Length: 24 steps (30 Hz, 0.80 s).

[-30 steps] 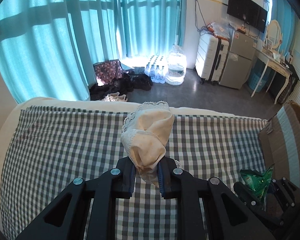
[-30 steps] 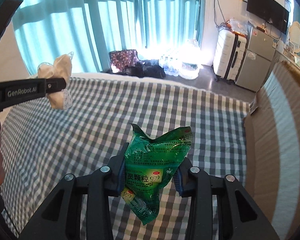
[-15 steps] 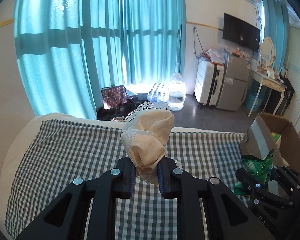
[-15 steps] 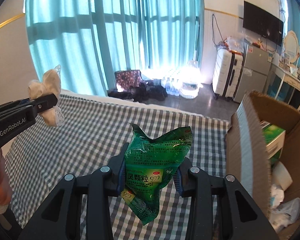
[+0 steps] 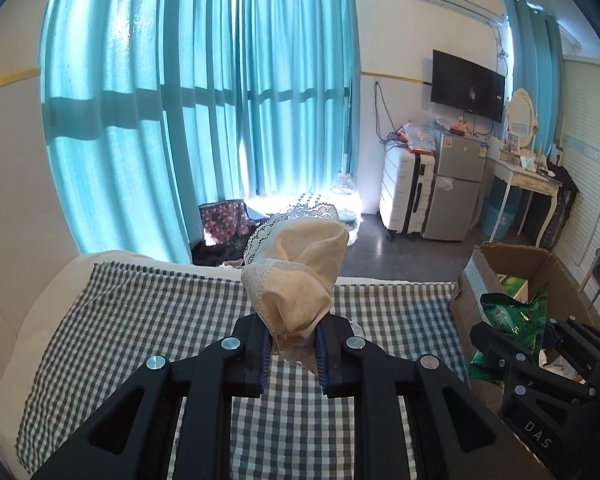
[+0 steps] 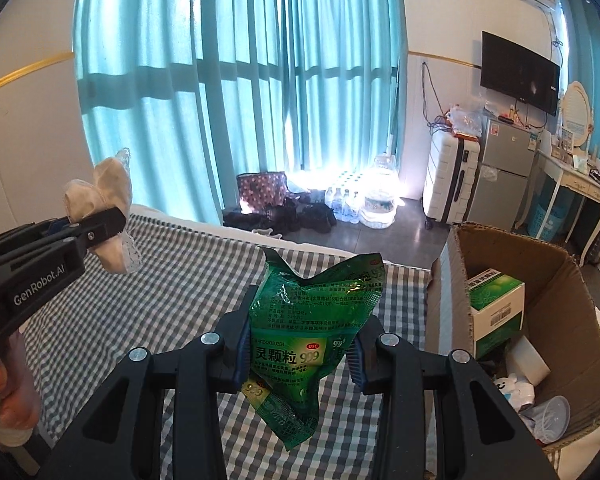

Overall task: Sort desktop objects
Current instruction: 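Lift and carry the cloth and snack bag with both tools over the cardboard box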

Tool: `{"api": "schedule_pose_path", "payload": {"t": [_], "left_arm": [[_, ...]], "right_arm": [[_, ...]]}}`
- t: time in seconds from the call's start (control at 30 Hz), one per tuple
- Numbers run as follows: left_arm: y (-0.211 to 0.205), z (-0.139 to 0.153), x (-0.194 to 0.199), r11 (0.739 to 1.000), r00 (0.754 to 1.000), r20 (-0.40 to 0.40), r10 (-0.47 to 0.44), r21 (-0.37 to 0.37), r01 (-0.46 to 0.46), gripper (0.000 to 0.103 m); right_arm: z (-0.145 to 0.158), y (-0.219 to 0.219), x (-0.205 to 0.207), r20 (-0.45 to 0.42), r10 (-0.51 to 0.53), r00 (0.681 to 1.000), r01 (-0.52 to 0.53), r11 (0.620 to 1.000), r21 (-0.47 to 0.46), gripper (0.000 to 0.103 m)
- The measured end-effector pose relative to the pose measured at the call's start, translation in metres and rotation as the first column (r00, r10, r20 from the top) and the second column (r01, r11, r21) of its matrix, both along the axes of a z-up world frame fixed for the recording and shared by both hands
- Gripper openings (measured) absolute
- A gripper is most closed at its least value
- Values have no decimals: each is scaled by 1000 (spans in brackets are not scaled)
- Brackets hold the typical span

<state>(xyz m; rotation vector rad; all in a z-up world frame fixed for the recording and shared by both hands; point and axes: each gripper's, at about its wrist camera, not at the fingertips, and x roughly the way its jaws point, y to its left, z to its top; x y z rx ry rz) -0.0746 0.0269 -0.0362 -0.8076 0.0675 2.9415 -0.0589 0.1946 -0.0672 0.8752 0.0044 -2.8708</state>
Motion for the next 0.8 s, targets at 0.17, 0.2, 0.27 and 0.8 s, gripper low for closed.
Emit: {"api": "schedule_pose_path", "payload": {"t": [0.17, 0.2, 0.27, 0.8], "left_arm": [[12, 8, 4, 1000, 1000, -10, -12, 11, 12, 18], [15, 8, 5, 1000, 1000, -9, -18, 13, 18, 18], [22, 10, 6, 999, 999, -3, -31, 19, 32, 18], [94, 16, 8, 981, 984, -6, -180, 70, 180, 18]], "right_arm": [[9, 16, 9, -22, -9, 1000, 8, 1000, -4, 38], [10, 18, 11, -25, -10, 1000, 10, 1000, -3, 38], [12, 23, 14, -31, -14, 999, 14, 1000, 2, 38], [30, 92, 33, -45, -130, 990, 132, 990, 43, 38]]}}
